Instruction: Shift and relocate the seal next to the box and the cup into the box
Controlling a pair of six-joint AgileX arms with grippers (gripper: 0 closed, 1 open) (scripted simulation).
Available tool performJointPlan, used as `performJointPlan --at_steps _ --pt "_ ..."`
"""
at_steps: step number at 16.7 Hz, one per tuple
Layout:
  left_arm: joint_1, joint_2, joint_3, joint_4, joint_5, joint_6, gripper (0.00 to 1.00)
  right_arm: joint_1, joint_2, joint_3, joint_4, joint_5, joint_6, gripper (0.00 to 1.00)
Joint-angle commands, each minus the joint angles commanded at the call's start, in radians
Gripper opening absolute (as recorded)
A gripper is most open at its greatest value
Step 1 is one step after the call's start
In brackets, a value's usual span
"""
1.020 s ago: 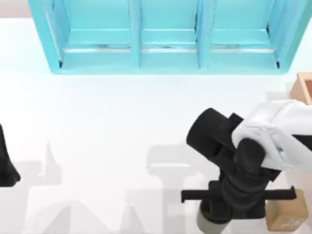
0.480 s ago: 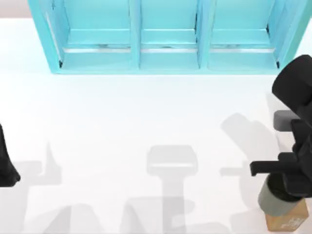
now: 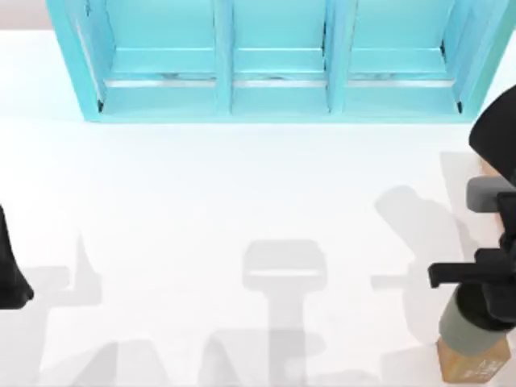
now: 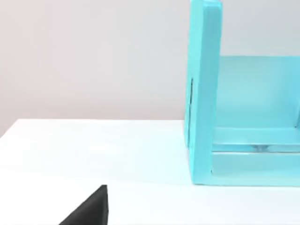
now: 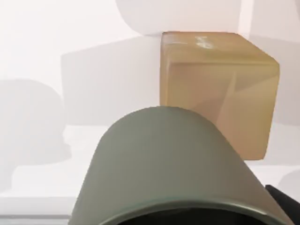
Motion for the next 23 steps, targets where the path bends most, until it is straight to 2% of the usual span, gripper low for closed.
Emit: performJointPlan --at_steps 5,9,12,18,21,23 --pt "0.0 0.0 0.0 0.0 0.0 0.0 1.0 -0.052 0.024 0.029 -0.001 0.021 -0.094 0.0" --pt "0.0 0.0 0.0 0.0 0.0 0.0 1.0 -0.2 0.045 0.051 0.011 0.032 -0.265 0.0" --pt "0.0 0.0 0.0 0.0 0.0 0.0 1.0 -0.376 0.057 0.065 0.024 0.039 -0.441 0.0" --pt "0.0 0.0 0.0 0.0 0.0 0.0 1.0 -0.84 0.076 0.063 0.054 0.045 -0.863 0.0" --pt "0.0 0.0 0.0 0.0 0.0 0.0 1.0 -0.988 0.077 0.049 0.069 0.044 -0.992 0.0" --pt "0.0 0.0 0.0 0.0 0.0 0.0 1.0 -1.041 0.075 0.041 0.077 0.038 -1.037 0.0"
